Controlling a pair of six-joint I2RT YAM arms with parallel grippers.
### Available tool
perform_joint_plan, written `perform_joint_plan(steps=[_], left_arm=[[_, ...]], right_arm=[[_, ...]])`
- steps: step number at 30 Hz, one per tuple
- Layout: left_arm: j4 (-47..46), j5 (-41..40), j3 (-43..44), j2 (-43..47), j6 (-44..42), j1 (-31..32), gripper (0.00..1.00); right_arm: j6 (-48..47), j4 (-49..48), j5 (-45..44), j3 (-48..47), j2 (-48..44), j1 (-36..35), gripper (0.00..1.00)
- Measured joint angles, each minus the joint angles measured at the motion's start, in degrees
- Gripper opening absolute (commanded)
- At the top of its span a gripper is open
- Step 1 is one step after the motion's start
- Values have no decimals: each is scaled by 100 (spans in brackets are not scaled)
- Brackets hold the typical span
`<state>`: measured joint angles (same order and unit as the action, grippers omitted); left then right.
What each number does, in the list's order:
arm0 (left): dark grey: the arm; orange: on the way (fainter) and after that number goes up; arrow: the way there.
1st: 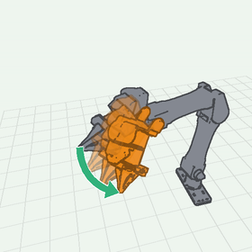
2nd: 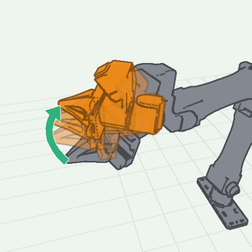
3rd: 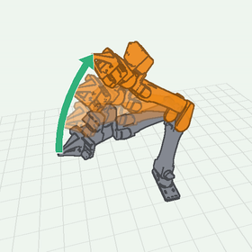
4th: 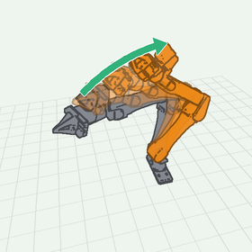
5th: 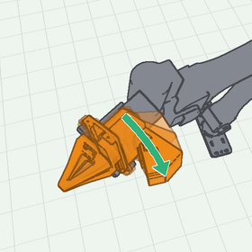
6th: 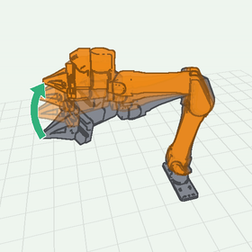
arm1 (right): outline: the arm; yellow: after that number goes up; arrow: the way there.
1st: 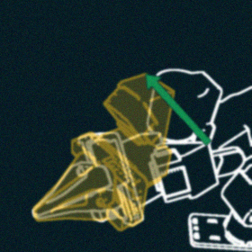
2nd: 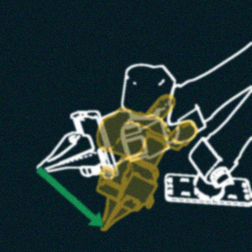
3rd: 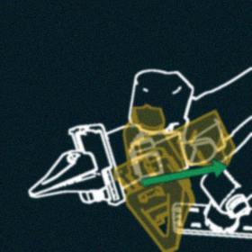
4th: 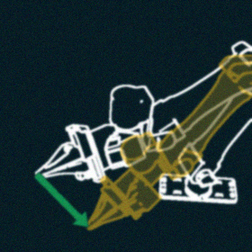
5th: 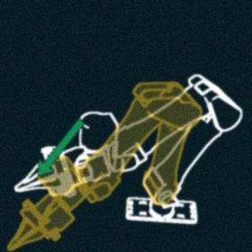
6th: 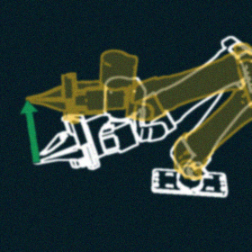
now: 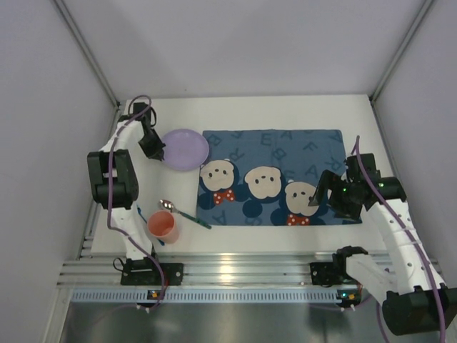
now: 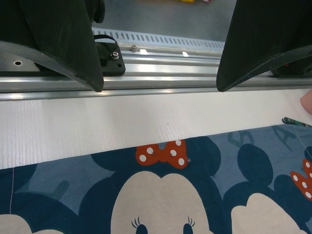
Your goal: Set the dinner table for one person
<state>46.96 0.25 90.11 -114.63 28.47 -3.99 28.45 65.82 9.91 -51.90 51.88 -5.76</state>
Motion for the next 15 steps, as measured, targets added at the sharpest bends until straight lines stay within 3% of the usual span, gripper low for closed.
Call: perform_joint_plan(steps=[9,15], left_arm=[[157,-459,525,848,-11,382,0],[-216,35,662,1449,157,2037,0]], right_arm=[[-35,0,0,2,-61,4,100],[-35,0,11,15,-201,7,100]])
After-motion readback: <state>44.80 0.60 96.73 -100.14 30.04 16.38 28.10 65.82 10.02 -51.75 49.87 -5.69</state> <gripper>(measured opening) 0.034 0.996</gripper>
